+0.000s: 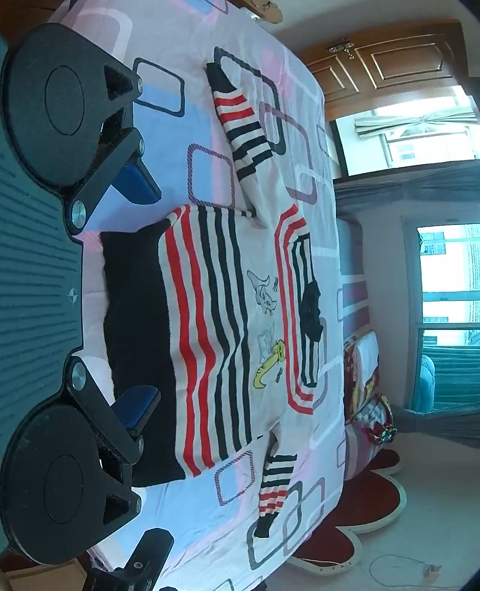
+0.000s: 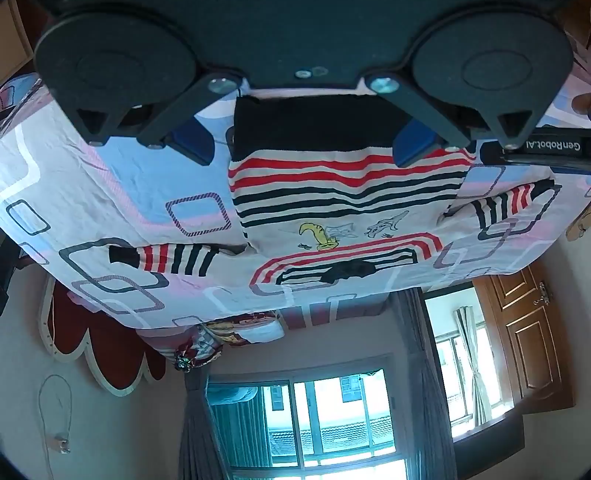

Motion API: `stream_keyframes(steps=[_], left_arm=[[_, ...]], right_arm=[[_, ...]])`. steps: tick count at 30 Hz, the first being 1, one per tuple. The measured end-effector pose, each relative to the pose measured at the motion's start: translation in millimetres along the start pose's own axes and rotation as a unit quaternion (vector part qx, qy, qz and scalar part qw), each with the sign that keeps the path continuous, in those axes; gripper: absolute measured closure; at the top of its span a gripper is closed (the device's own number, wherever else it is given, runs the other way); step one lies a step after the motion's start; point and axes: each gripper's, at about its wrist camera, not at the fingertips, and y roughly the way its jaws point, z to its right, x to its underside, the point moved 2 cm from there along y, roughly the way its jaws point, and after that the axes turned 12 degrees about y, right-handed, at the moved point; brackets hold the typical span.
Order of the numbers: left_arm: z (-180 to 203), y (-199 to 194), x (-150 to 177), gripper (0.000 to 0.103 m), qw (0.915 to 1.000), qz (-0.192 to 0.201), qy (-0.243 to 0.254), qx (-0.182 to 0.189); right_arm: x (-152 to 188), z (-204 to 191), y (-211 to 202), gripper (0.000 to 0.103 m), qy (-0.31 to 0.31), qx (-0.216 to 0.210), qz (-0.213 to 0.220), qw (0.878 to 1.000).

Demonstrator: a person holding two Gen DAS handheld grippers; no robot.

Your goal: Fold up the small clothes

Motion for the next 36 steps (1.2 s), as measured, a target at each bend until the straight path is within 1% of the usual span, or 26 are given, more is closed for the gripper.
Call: stream_keyframes(steps=[23,36], left_arm=[[1,5,-2,0.000,1.0000,-0.003,-0.002,-0.006],[-3,13,-4,0.000,0.9999,-0.012,-0.007,-0.010]], right_arm=[[-5,1,12,0.001,-0.005,0.004,-0.005,1.000],[-7,-2,17,0.001,-0.009,0.005,-0.011,1.000]])
